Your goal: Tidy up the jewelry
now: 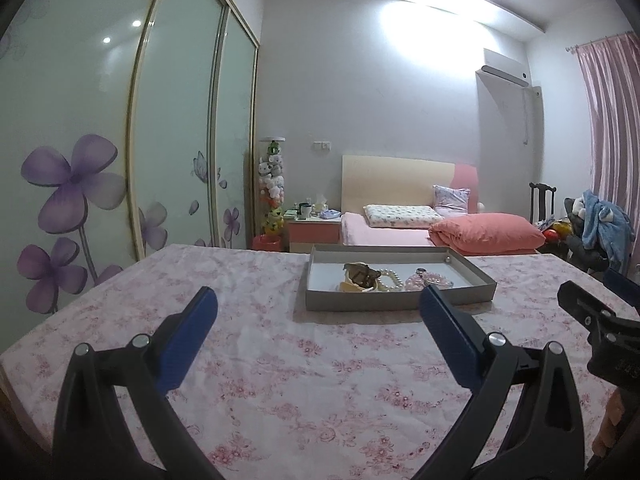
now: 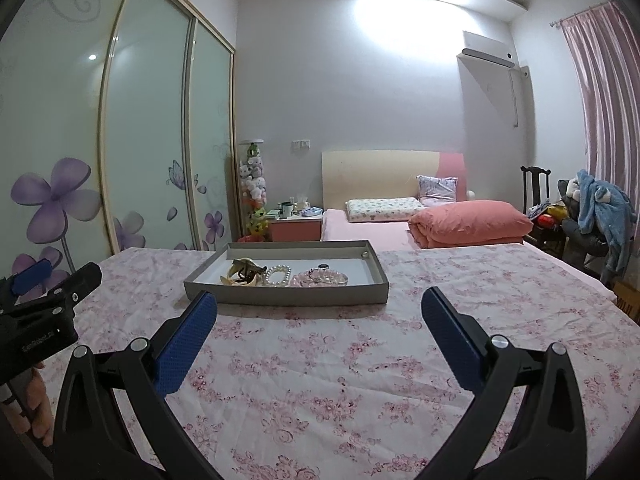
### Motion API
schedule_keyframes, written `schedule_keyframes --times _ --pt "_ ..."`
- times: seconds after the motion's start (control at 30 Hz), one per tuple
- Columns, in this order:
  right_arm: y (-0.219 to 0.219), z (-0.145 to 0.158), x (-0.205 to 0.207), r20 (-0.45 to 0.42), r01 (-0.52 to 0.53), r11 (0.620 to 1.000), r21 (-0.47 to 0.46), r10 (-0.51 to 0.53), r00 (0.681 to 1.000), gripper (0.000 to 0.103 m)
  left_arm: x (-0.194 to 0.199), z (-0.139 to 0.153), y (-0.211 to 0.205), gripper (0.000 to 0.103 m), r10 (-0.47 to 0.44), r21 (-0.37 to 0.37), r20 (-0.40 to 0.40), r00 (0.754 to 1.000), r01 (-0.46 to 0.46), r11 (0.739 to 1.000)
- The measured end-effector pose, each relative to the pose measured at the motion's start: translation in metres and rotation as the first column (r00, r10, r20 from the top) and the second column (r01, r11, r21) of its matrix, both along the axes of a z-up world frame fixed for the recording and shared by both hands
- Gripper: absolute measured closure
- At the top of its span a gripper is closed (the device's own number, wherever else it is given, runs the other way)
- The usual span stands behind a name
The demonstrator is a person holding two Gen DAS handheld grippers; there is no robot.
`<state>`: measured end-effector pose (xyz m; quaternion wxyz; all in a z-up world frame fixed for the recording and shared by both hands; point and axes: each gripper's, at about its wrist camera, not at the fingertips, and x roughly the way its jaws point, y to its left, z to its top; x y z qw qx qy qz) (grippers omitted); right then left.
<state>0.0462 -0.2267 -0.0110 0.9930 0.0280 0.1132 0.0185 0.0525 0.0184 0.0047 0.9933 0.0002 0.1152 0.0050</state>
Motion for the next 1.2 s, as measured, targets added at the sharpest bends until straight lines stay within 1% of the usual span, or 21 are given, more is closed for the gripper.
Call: schedule_keyframes --times 0.3,0.83,1.2 --pt "-0.0037 -0.0010 -0.0004 -0.006 0.016 1.000 0.003 -0.016 1.000 0.002 0.0017 0.0023 -0.0004 0.004 -0.010 0.002 -0.002 1.000 0.010 1.000" --pt "-0.0023 -0.0024 0.0005 -0.012 -0.002 1.000 0.003 0.002 1.000 0.002 0.0042 -0.0014 -0.0025 0.004 -0.018 -0.003 -0.027 0.999 0.018 1.000" --pt "-0.0003 -0.0034 0.0012 -0.021 -0.010 1.000 0.010 0.010 1.000 0.002 0.0051 -0.0025 -0.0024 0.004 -0.016 0.000 -0.029 0.999 0.016 1.000"
